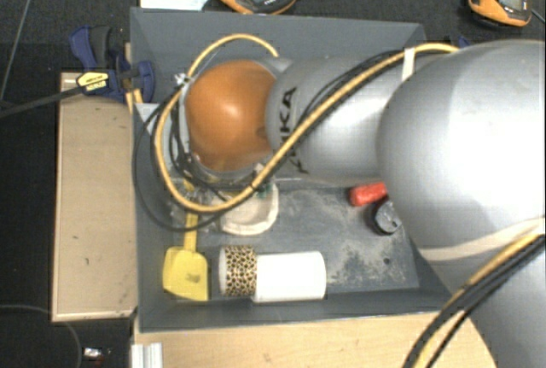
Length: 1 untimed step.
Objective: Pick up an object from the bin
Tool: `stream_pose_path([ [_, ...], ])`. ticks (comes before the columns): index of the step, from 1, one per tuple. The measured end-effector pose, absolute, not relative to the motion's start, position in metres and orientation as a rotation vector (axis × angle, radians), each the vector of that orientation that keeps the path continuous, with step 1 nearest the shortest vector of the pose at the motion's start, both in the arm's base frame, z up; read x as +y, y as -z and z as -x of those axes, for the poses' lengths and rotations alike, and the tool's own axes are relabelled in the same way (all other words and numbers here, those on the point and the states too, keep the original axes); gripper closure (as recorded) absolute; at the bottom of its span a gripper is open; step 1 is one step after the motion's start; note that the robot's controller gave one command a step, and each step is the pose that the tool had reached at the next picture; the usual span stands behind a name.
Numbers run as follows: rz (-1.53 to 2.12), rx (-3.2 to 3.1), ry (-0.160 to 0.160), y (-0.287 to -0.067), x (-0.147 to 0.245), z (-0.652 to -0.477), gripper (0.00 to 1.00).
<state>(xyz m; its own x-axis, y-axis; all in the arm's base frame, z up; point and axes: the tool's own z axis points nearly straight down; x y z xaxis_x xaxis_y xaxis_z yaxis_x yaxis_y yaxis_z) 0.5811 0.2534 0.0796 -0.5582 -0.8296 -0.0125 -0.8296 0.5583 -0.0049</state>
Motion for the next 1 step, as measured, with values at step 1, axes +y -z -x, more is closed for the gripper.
stream_pose_path([
  [1,1.465,2.762,-0.002,-0.1014,0.2534,-0.5813,1.00],
])
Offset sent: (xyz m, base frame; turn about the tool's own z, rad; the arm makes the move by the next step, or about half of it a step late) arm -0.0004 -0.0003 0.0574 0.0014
